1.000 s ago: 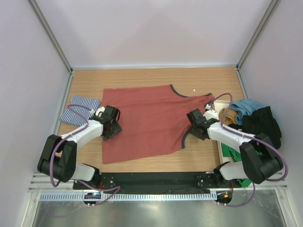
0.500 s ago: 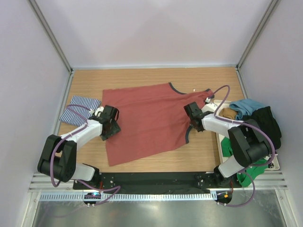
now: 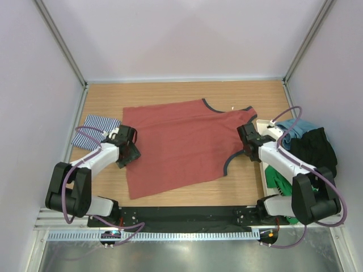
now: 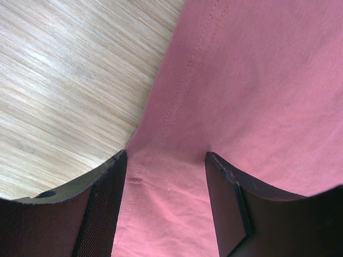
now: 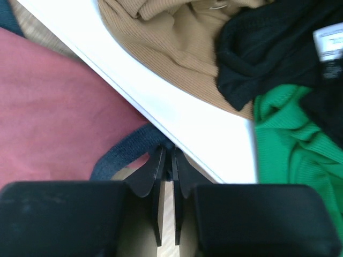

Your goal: Fold and stack the tank tops

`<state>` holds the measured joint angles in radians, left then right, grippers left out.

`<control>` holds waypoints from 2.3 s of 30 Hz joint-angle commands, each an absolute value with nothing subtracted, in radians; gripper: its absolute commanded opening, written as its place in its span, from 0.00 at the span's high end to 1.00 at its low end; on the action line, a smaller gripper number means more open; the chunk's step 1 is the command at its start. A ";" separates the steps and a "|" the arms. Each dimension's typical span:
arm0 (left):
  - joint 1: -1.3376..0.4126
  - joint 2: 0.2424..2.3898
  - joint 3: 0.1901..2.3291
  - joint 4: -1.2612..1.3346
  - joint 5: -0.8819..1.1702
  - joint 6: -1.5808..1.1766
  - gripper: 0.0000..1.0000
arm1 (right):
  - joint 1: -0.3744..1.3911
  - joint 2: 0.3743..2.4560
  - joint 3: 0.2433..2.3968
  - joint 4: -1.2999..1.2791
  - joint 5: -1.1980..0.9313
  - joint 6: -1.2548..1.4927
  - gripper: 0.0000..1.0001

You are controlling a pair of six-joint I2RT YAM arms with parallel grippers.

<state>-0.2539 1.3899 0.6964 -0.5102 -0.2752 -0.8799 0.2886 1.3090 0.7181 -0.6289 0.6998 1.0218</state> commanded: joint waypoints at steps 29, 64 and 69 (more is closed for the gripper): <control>-0.229 1.299 0.934 -0.609 -0.243 -0.778 0.31 | 0.285 1.322 0.949 -0.348 0.164 0.482 0.34; -0.337 1.026 0.686 -1.106 -0.198 -1.149 0.40 | 0.543 1.104 0.505 -0.520 0.025 0.822 0.46; -0.339 1.028 0.696 -1.115 -0.189 -1.150 0.41 | 0.543 1.175 0.500 -0.425 -0.028 0.839 0.68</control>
